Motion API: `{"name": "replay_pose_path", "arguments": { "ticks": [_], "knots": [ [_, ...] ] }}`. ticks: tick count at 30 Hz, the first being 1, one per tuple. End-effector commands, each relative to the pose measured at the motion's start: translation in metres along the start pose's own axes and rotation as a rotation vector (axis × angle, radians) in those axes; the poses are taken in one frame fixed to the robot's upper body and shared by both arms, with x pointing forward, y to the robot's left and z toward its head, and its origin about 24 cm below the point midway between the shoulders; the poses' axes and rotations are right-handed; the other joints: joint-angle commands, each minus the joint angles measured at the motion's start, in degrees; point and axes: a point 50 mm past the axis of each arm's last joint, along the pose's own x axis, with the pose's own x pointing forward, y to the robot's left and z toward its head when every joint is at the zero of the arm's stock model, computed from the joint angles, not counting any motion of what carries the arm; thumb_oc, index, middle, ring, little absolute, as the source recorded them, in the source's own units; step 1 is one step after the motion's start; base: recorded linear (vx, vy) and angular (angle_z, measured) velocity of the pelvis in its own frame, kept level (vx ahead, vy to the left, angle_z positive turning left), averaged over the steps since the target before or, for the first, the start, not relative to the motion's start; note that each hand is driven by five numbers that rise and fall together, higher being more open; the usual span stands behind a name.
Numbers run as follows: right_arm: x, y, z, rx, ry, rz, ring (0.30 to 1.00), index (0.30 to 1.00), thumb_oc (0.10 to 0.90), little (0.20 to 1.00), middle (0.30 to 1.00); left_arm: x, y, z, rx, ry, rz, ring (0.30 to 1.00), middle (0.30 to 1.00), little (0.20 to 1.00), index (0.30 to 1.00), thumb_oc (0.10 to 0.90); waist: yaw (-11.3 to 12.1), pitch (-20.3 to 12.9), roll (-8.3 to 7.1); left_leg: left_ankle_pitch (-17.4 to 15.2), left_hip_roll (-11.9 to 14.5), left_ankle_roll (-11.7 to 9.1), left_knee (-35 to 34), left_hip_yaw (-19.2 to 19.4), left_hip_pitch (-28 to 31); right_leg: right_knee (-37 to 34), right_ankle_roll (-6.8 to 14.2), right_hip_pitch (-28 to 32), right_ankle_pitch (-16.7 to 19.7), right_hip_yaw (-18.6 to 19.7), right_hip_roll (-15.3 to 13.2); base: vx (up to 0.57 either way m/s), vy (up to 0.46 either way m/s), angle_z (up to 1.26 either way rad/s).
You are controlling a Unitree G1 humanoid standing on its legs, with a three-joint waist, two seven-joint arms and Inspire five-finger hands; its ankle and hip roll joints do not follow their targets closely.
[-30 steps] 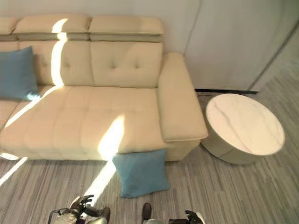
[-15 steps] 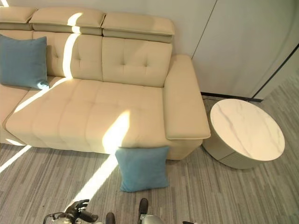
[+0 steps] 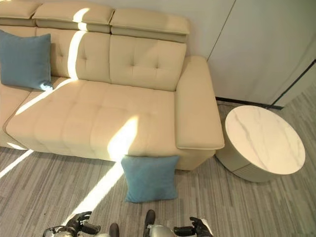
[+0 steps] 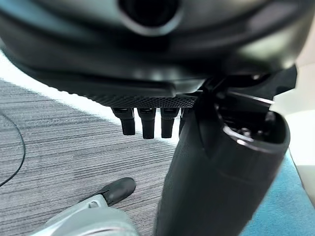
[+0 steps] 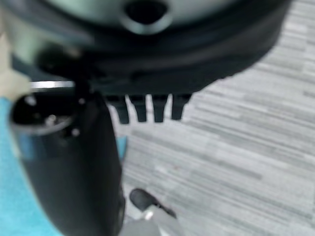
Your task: Pick up all the scattered cushions and arrange them neatly on the sofa.
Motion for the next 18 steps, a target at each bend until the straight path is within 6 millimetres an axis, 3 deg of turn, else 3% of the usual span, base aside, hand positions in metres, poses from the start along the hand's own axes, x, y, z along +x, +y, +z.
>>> {"name": "replay_pose_path", "arguments": {
  "ticks": [1,5,6,7,11,13,14,18],
  "knots": [
    [-0.001,-0.016,-0.005,-0.043,-0.009,-0.046,0.900,0.900,0.800,0.900,0.900,0.001,0.010,0.000,0.007,0.000,0.040,0.900,0.900,0.900,0.900,0.800,0.9,-1.6,-2.50,-5.1,-1.0,-1.6,4.1,-2.6,-0.4,-3.7,8.1,1.1,2.5,2.5,-7.3,0.08,-0.276,0.00],
    [0.000,-0.019,0.000,-0.044,-0.030,-0.053,0.900,0.900,0.800,0.900,0.900,0.001,0.008,0.004,0.000,-0.012,0.031,0.900,0.900,0.900,0.900,0.800,0.7,-2.0,-2.10,-3.7,2.3,-4.2,7.8,-2.7,-1.8,-3.9,6.0,3.2,0.1,3.4,-4.5,0.06,-0.284,0.03],
    [0.000,-0.022,0.001,-0.040,-0.035,-0.061,0.900,0.900,0.800,0.900,0.900,0.001,0.006,0.005,0.004,-0.015,0.025,0.900,0.900,0.900,0.900,0.800,0.5,-1.7,-1.94,-2.1,3.2,-5.0,10.7,-3.2,-3.3,-4.3,5.2,4.1,-0.5,3.4,-3.7,-0.02,-0.331,0.14],
    [0.000,-0.027,0.004,-0.034,-0.045,-0.077,0.900,0.900,0.800,0.900,0.900,0.002,0.002,0.012,0.007,-0.038,0.011,0.900,0.900,0.900,0.900,0.800,0.4,-0.5,-1.89,1.8,4.6,-5.7,17.4,-3.8,-7.3,-4.5,3.7,5.0,-1.5,3.5,-2.9,-0.04,-0.248,0.24],
    [0.000,-0.031,-0.001,-0.034,-0.021,-0.087,0.900,0.900,0.800,0.900,0.900,0.003,-0.001,0.017,0.003,-0.051,-0.001,0.900,0.900,0.900,0.900,0.800,0.4,0.6,-2.18,2.7,4.7,-4.9,21.8,-4.1,-10.0,-4.9,2.0,6.5,-2.6,3.4,-2.0,-0.02,-0.159,0.15],
    [-0.001,-0.031,-0.006,-0.029,-0.002,-0.086,0.900,0.900,0.800,0.900,0.900,0.003,-0.003,0.016,0.006,-0.048,-0.007,0.900,0.900,0.900,0.900,0.800,0.7,0.3,-2.32,0.9,2.0,-4.0,19.4,-4.7,-10.8,-5.3,1.9,7.0,-2.8,4.0,-1.5,0.07,-0.075,0.00],
    [-0.001,-0.031,-0.011,-0.027,0.013,-0.087,0.900,0.900,0.800,0.900,0.900,0.002,-0.005,0.012,0.008,-0.035,-0.011,0.900,0.900,0.900,0.900,0.800,1.0,-0.6,-2.20,-1.1,-0.7,-3.3,13.4,-5.4,-10.0,-6.1,2.4,7.5,-2.8,4.4,-1.0,0.10,-0.024,0.00],
    [-0.003,-0.031,-0.018,-0.024,0.039,-0.092,0.900,0.900,0.800,0.900,0.900,0.002,-0.006,0.008,0.012,-0.021,-0.013,0.900,0.900,0.900,0.900,0.800,0.9,-1.7,-1.22,0.7,-1.4,-3.2,5.4,-5.5,-8.1,-6.5,3.1,8.4,-3.2,4.7,0.1,0.08,0.032,0.02]
  ]
}}
